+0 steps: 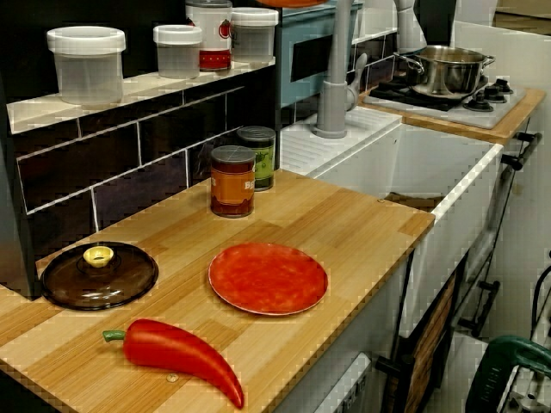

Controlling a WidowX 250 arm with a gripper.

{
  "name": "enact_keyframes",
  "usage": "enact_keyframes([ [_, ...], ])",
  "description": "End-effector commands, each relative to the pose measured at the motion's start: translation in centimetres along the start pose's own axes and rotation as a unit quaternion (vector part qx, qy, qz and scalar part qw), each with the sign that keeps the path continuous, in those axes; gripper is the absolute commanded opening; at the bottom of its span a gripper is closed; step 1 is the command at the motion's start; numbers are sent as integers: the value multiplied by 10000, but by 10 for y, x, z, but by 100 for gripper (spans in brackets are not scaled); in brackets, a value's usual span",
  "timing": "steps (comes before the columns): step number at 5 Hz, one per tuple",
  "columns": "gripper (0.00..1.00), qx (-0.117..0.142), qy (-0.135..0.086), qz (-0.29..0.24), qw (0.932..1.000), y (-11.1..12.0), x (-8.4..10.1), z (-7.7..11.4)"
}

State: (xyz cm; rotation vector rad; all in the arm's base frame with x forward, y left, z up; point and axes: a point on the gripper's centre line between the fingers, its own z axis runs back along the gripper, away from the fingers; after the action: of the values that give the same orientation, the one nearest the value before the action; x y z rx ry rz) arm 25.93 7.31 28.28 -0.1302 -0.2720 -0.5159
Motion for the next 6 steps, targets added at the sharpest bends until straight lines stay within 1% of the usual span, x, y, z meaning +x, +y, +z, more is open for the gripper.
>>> enact_keyframes([
  [1,0,149,289,-374,9988,-36,-6,-24],
  [2,0,146,474,-432,9978,-43,-10,-47],
  [3,0,238,602,-489,9967,-51,-17,-65],
  [5,0,517,886,-588,9930,-59,-26,-105],
  [6,0,684,1065,-636,9899,-63,-32,-129],
])
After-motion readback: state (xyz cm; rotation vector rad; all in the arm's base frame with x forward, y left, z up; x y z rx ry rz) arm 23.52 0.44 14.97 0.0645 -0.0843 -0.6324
